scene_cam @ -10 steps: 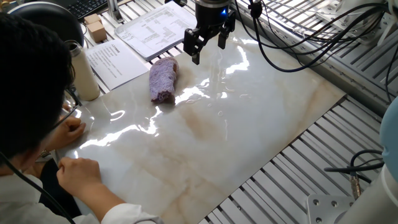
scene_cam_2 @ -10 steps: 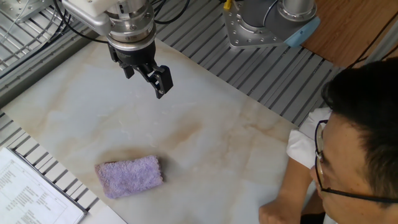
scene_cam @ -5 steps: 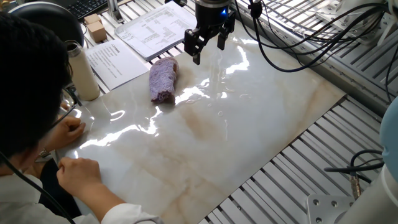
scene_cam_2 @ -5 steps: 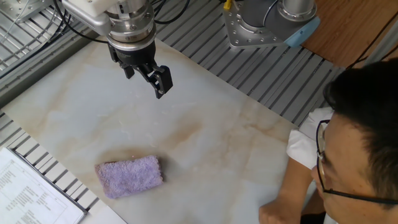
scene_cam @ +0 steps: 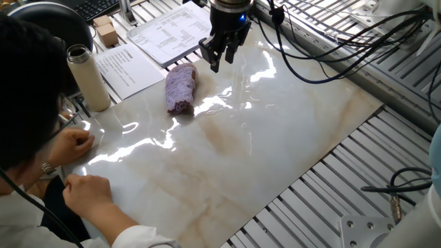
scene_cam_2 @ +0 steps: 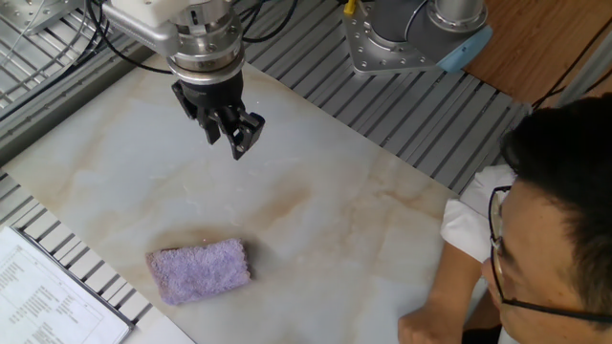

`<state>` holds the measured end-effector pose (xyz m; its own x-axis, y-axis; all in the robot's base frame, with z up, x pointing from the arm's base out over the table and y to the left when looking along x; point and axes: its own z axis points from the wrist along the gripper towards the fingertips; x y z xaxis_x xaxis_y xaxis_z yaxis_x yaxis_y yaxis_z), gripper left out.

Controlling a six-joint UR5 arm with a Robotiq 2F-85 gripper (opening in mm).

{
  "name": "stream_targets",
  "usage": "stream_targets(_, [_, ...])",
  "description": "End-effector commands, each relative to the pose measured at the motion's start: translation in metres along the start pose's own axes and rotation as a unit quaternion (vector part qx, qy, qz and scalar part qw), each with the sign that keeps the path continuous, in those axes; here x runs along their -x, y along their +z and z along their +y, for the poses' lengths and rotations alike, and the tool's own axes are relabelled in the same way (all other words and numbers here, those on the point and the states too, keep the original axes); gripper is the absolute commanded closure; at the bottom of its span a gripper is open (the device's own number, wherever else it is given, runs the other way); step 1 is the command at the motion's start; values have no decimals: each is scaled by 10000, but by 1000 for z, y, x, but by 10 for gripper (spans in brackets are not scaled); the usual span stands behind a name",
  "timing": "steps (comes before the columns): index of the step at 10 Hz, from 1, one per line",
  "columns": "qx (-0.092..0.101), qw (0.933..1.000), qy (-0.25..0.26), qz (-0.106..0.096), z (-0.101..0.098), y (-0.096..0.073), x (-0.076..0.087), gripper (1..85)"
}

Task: Clean the table with a cloth

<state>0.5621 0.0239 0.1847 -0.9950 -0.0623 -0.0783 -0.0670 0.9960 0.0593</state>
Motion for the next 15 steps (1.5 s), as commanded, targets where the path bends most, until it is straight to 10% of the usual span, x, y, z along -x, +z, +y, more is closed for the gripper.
stream_targets(1, [113, 9999, -45, -91, 5, 1, 8, 390])
stream_targets(11, [-26, 9999, -102, 104, -3, 24, 38, 387])
stream_targets(15, [-2, 9987, -135, 495, -3, 20, 22, 393])
